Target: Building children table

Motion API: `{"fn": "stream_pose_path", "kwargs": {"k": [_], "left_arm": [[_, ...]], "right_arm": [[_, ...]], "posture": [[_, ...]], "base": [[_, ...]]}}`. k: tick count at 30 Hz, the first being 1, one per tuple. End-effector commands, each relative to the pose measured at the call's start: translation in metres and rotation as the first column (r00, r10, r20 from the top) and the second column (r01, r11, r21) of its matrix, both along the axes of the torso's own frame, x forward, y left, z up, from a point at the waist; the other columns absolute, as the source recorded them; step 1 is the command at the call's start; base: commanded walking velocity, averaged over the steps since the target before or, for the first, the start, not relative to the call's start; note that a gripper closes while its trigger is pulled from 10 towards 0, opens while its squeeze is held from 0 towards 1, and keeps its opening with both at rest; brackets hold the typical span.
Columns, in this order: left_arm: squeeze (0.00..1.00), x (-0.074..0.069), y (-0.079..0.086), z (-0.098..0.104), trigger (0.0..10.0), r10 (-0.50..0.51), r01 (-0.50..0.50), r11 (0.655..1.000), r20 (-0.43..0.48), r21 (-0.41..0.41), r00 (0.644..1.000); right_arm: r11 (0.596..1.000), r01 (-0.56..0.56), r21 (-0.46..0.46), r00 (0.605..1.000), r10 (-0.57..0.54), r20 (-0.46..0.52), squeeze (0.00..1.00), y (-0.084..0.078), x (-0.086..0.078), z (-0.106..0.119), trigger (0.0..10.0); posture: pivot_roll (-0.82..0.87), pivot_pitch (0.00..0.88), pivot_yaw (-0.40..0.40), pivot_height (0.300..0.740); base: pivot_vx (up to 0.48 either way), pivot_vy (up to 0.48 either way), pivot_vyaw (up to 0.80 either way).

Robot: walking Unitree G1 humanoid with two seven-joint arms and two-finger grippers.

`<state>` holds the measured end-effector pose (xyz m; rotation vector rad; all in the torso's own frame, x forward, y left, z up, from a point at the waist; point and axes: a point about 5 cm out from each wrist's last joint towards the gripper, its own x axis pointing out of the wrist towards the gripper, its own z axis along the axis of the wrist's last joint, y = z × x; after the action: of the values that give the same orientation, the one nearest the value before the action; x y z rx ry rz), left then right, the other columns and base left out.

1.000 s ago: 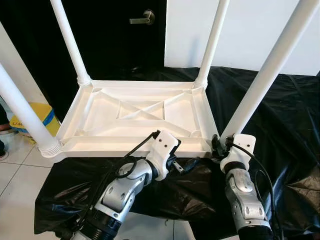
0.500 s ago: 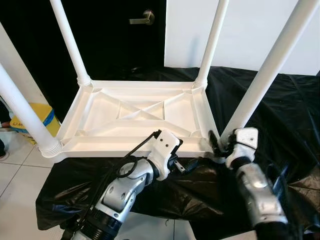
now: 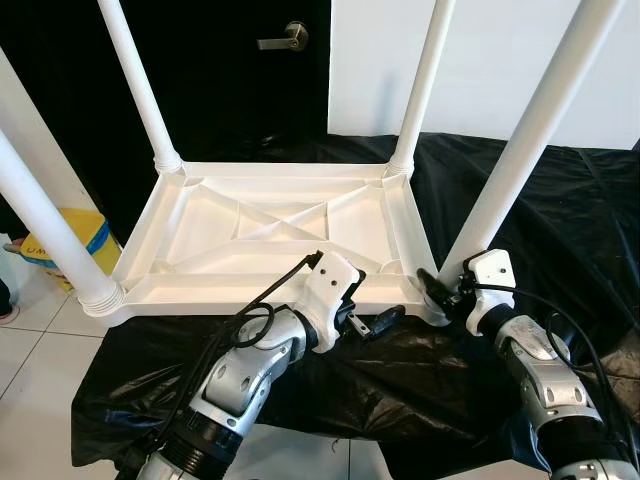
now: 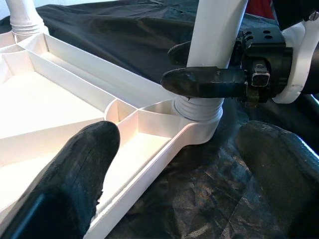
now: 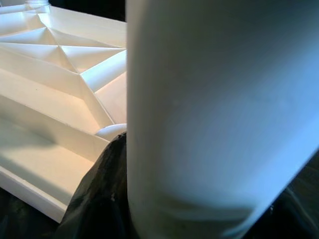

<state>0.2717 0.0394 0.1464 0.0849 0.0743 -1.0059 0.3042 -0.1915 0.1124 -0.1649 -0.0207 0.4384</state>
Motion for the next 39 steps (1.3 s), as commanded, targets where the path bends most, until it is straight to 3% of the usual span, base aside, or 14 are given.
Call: {"fn": "stream_pose_path", "kwargs": {"k": [1, 3, 4, 22, 24, 26, 27, 30, 31, 36, 39], "left_arm": [[0.0, -0.003, 0.0, -0.001, 10.0, -0.055, 0.055, 0.998, -0.017, 0.004, 0.998], [0.0, -0.004, 0.001, -0.002, 10.0, -0.051, 0.051, 0.999, -0.021, 0.004, 0.998], [0.0, -0.005, 0.001, -0.003, 10.0, -0.048, 0.048, 0.999, -0.027, 0.002, 0.998], [0.0, -0.011, -0.001, -0.009, 10.0, -0.064, 0.064, 0.998, -0.048, 0.009, 0.997], [0.0, -0.011, -0.003, -0.008, 10.0, -0.071, 0.072, 0.997, -0.044, 0.007, 0.996], [0.0, -0.011, -0.003, -0.008, 10.0, -0.071, 0.072, 0.997, -0.044, 0.007, 0.996], [0.0, -0.011, -0.005, -0.006, 10.0, -0.076, 0.076, 0.997, -0.04, 0.003, 0.996], [0.0, -0.01, -0.007, -0.005, 10.0, -0.078, 0.078, 0.997, -0.035, 0.002, 0.996], [0.0, -0.01, -0.008, -0.003, 10.0, -0.079, 0.079, 0.997, -0.028, -0.001, 0.997], [0.0, -0.009, -0.008, -0.002, 10.0, -0.078, 0.078, 0.997, -0.025, -0.002, 0.997], [0.0, -0.007, -0.009, -0.001, 10.0, -0.073, 0.073, 0.997, -0.015, -0.002, 0.997]], "right_arm": [[0.998, -0.039, -0.053, 0.999, 0.037, -0.036, 0.0, 0.003, -0.002, -0.008, 0.0], [0.998, -0.043, -0.052, 0.998, 0.04, -0.053, 0.0, 0.003, -0.002, -0.012, 0.4], [0.998, -0.038, -0.049, 0.997, 0.035, -0.063, 0.0, 0.003, -0.004, -0.014, 10.0], [0.986, 0.14, 0.089, 0.99, -0.139, -0.012, 0.0, 0.002, -0.014, -0.014, 10.0], [0.956, 0.267, 0.12, 0.963, -0.269, -0.003, 0.0, 0.003, -0.016, -0.014, 10.0], [0.956, 0.267, 0.12, 0.963, -0.269, -0.003, 0.0, 0.003, -0.016, -0.014, 10.0], [0.915, 0.378, 0.144, 0.925, -0.38, -0.009, 0.0, 0.004, -0.017, -0.014, 10.0], [0.893, 0.424, 0.153, 0.904, -0.427, -0.018, 0.0, 0.006, -0.017, -0.014, 10.0], [0.859, 0.483, 0.169, 0.874, -0.484, -0.036, 0.0, 0.008, -0.018, -0.014, 10.0], [0.845, 0.505, 0.176, 0.862, -0.506, -0.044, 0.0, 0.014, -0.017, -0.014, 10.0], [0.856, 0.479, 0.194, 0.875, -0.482, -0.031, 0.0, 0.021, -0.016, -0.01, 10.0]], "posture": [[-0.07, 0.0, -0.011, 0.74], [-0.07, 0.002, -0.011, 0.74], [-0.06, 0.001, -0.012, 0.74], [-0.08, 0.0, -0.024, 0.74], [-0.09, 0.0, -0.032, 0.74], [-0.09, 0.0, -0.032, 0.74], [-0.09, 0.0, -0.041, 0.74], [-0.09, 0.0, -0.044, 0.74], [-0.09, 0.0, -0.048, 0.74], [-0.09, 0.002, -0.053, 0.74], [-0.09, 0.011, -0.059, 0.74]], "base": [[0.0, 0.0, 0.0], [0.0, 0.0, 0.0], [0.0, 0.0, 0.0], [0.0, 0.0, 0.0], [0.0, 0.0, 0.0], [0.0, 0.0, 0.0], [0.0, 0.0, 0.0], [0.0, 0.0, 0.0], [0.0, 0.0, 0.0], [0.0, 0.0, 0.0], [0.0, 0.0, 0.0]]}}
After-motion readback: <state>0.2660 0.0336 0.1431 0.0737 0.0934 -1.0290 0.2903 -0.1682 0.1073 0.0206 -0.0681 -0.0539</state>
